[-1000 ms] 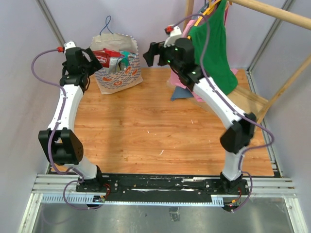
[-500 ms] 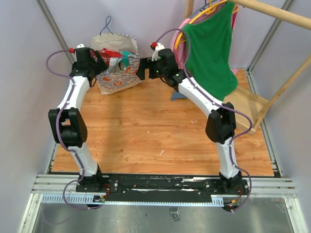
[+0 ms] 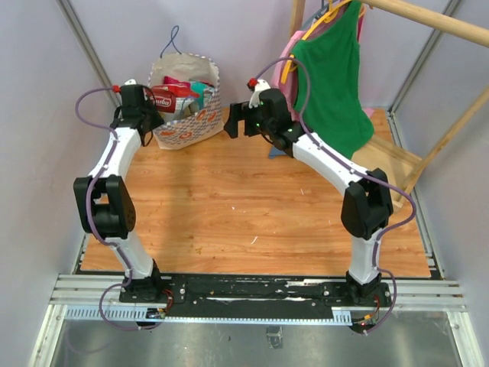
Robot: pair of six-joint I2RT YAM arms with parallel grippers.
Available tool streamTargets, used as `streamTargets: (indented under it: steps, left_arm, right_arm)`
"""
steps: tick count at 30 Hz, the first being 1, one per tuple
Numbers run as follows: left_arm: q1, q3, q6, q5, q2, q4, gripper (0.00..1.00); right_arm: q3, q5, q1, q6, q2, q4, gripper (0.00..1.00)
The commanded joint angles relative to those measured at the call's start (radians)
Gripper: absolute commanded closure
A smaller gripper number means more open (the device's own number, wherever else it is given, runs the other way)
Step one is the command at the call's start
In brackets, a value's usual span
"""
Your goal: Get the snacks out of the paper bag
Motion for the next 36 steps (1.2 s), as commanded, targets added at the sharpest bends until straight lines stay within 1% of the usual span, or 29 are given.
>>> streamTargets:
  steps: [1,4,5,7,9,12,16,17,19,20,21,22,24,25,26,27,28,32,34,36]
  left_arm:
    - [-0.031,-0.123,0.002,-0.017,-0.126,-0.001,0.7]
    - [-0.045,-0.25,-0.011,-0.077,-0.225,0.047,0.81]
    - [-0.048,-0.296,-0.018,-0.092,-0.26,0.07,0.82]
    - [-0.066,-0.39,-0.03,-0.112,-0.337,0.12,0.83]
    - [-0.091,-0.491,-0.043,-0.124,-0.404,0.167,0.83]
    - [-0.132,-0.658,-0.083,-0.119,-0.489,0.245,0.82]
    - [-0.163,-0.868,-0.195,-0.032,-0.541,0.355,0.77]
    - [-0.179,-0.903,-0.206,-0.024,-0.542,0.37,0.75]
    - [-0.217,-0.948,-0.228,-0.031,-0.541,0.377,0.64]
    - [-0.236,-0.963,-0.232,-0.037,-0.544,0.376,0.56]
    - [-0.252,-0.979,-0.235,-0.044,-0.552,0.376,0.43]
    - [-0.263,-0.992,-0.239,-0.054,-0.571,0.376,0.35]
    - [-0.271,-1.028,-0.251,-0.075,-0.622,0.376,0.26]
    - [-0.271,-1.039,-0.253,-0.084,-0.656,0.374,0.19]
    - [-0.272,-1.047,-0.255,-0.091,-0.691,0.369,0.09]
    - [-0.272,-1.049,-0.253,-0.097,-0.729,0.358,0.02]
    - [-0.273,-1.047,-0.247,-0.099,-0.767,0.35,0.01]
    - [-0.289,-0.996,-0.186,-0.124,-0.908,0.284,0.0]
    - [-0.305,-0.952,-0.138,-0.182,-0.949,0.24,0.0]
    - [-0.309,-0.9,-0.09,-0.229,-0.955,0.203,0.0]
  right_arm:
    - [-0.066,0.018,0.015,0.039,-0.102,0.103,0.01]
    - [-0.04,0.012,0.026,0.016,-0.103,0.063,0.01]
    - [-0.035,0.02,0.029,-0.014,-0.103,0.046,0.01]
    - [-0.033,0.047,0.035,-0.052,-0.109,0.005,0.01]
    - [-0.067,0.063,0.034,-0.077,-0.136,-0.011,0.01]
    - [-0.185,0.094,0.035,-0.094,-0.195,0.03,0.01]
    - [-0.336,0.099,0.036,-0.069,-0.269,0.121,0.01]
    - [-0.377,0.093,0.037,-0.058,-0.285,0.155,0.01]
    - [-0.445,0.096,0.038,-0.036,-0.313,0.209,0.02]
    - [-0.469,0.1,0.039,-0.031,-0.322,0.226,0.01]
    - [-0.482,0.102,0.041,-0.029,-0.327,0.229,0.02]
    - [-0.489,0.111,0.042,-0.027,-0.331,0.215,0.02]
    - [-0.502,0.131,0.043,-0.029,-0.337,0.197,0.02]
    - [-0.508,0.142,0.044,-0.028,-0.342,0.191,0.02]
    - [-0.516,0.151,0.046,-0.029,-0.348,0.19,0.02]
    - [-0.525,0.158,0.046,-0.028,-0.354,0.192,0.02]
    - [-0.536,0.163,0.046,-0.029,-0.361,0.195,0.02]
    - [-0.567,0.17,0.051,-0.024,-0.364,0.212,0.02]
    - [-0.564,0.173,0.06,-0.022,-0.351,0.22,0.01]
    - [-0.553,0.185,0.074,-0.027,-0.331,0.235,0.02]
